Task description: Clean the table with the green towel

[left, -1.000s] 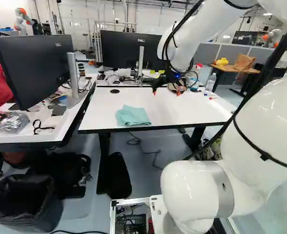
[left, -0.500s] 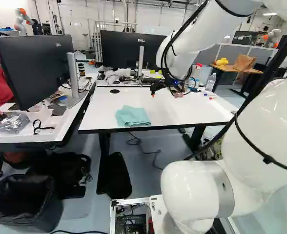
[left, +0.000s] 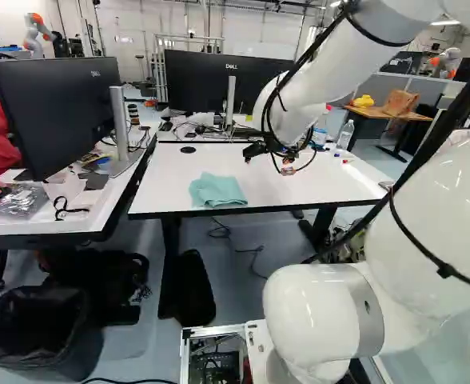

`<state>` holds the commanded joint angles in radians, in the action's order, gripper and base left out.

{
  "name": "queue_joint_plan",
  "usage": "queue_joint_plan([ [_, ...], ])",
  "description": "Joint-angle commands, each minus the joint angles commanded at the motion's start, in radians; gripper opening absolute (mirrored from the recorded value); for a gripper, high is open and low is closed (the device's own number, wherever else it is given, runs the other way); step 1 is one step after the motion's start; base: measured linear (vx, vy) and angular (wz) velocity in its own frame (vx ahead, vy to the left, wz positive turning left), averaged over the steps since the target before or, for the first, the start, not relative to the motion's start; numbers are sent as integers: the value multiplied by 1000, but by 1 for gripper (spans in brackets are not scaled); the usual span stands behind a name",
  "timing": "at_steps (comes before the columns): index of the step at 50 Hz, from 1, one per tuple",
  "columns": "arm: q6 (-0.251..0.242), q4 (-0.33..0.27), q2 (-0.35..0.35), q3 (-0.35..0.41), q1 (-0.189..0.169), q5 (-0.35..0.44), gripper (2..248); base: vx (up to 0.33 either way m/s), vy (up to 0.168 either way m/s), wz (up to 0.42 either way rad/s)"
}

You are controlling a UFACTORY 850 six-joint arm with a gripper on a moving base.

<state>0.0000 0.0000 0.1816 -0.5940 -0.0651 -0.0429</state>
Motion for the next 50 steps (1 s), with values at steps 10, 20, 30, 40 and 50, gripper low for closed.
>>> queue_joint_plan([
  [10,0,0,12,64,8,116,247,0,0,0],
  [20,0,0,26,134,17,242,247,0,0,0],
  [30,0,0,38,199,26,359,247,0,0,0],
  [40,0,0,50,257,33,465,247,0,0,0],
  [50,0,0,60,311,40,561,247,0,0,0],
])
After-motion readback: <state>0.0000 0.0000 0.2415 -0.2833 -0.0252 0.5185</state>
